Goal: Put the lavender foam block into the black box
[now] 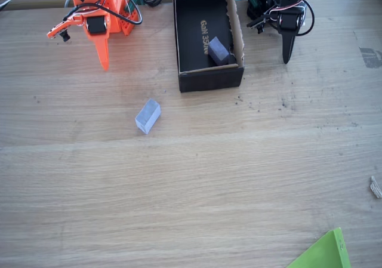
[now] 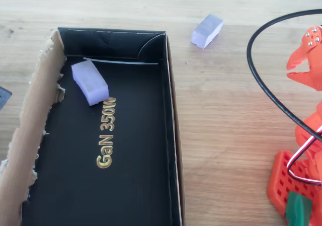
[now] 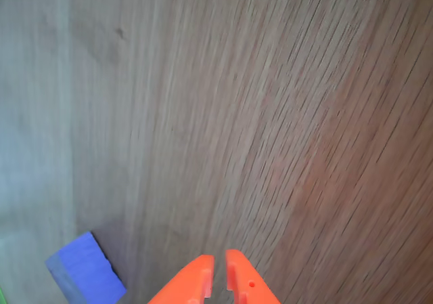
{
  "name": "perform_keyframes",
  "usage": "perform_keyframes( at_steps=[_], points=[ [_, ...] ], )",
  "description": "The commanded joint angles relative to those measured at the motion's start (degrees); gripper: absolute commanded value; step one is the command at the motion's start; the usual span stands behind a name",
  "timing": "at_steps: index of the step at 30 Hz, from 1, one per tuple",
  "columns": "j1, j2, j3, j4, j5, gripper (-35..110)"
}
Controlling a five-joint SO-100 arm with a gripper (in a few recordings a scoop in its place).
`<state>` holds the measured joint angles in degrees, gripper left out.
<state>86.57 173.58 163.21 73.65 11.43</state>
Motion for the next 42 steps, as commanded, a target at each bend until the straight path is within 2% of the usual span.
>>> perform_keyframes(
  at_steps=[1, 8, 24, 31, 37, 42],
  points=[
    [-0.4, 0.6, 0.2, 1.2, -2.5, 0],
    [0.0, 0.6, 0.2, 1.2, 0.4, 0],
    [-1.2, 0.6, 0.2, 1.1, -6.7, 0],
    [-0.1, 0.6, 0.2, 1.2, -3.4, 0],
    [-2.2, 0.5, 0.2, -1.3, -5.5, 0],
    [-5.2, 0.5, 0.2, -8.3, 9.6, 0]
  ],
)
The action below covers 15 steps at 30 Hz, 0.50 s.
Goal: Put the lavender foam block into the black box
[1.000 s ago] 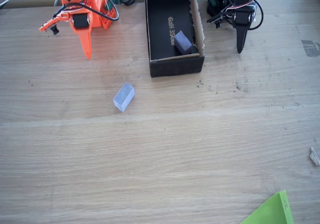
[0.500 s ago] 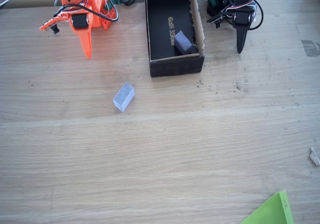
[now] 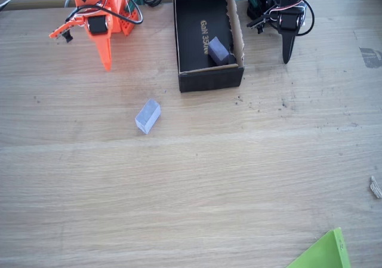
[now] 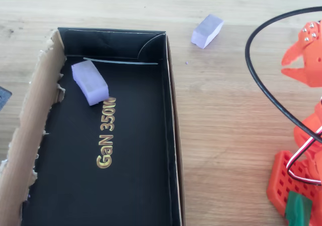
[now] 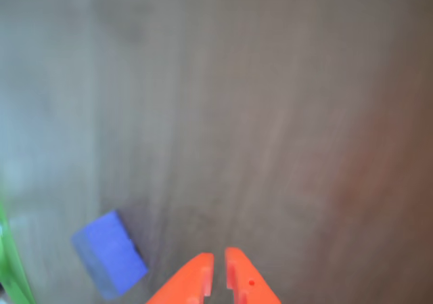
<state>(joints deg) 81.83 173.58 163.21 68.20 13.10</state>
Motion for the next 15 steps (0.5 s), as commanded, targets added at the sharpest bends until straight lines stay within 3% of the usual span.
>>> perform_keyframes(
  at_steps=[1, 6, 10, 12, 15],
  points=[
    [-0.5, 0.5, 0.2, -3.8, 7.6, 0],
    [-3.2, 0.5, 0.1, -11.6, 4.7, 0],
    [-5.3, -0.2, -4.8, -10.1, 7.2, 0],
    [-6.5, -7.1, -11.4, -9.1, 9.2, 0],
    [-6.9, -31.6, -31.2, -4.9, 11.7, 0]
  ],
)
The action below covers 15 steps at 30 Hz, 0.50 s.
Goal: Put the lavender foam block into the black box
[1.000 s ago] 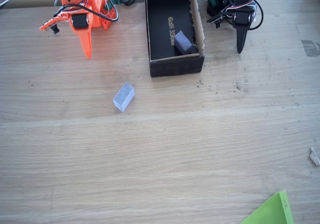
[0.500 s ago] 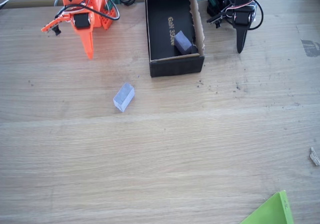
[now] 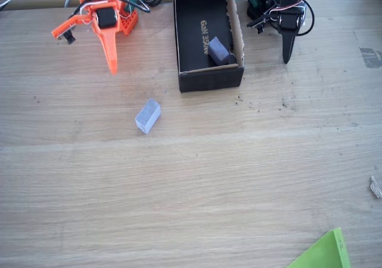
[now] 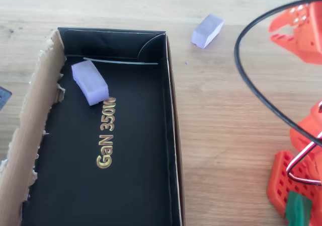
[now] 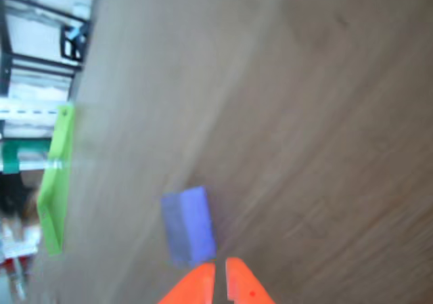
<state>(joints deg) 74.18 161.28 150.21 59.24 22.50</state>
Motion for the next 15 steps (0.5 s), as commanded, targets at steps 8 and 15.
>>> perform_keyframes(
  at_steps=[8, 15],
  points=[
    [0.4, -50.4, -57.5, 26.8, 6.0, 0],
    [0.7, -58.0, -65.6, 26.6, -1.6, 0]
  ],
)
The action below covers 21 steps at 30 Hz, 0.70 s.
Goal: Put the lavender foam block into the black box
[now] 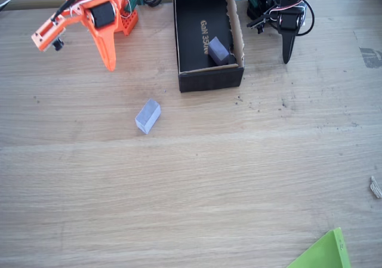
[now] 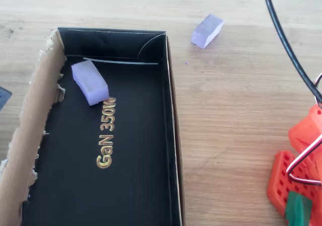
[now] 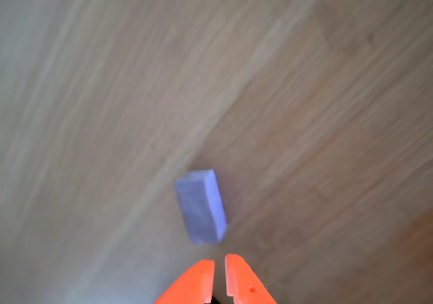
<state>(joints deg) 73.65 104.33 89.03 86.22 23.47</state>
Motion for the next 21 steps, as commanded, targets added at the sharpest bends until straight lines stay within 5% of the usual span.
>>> perform_keyframes(
  at_steps=[1, 14, 21],
  points=[
    [1.0, -2.4, -5.7, -0.3, -3.4, 0],
    [-1.1, -11.8, -14.8, 5.4, -7.1, 6],
    [-1.7, -18.4, -24.3, 14.9, 3.5, 19]
  ],
)
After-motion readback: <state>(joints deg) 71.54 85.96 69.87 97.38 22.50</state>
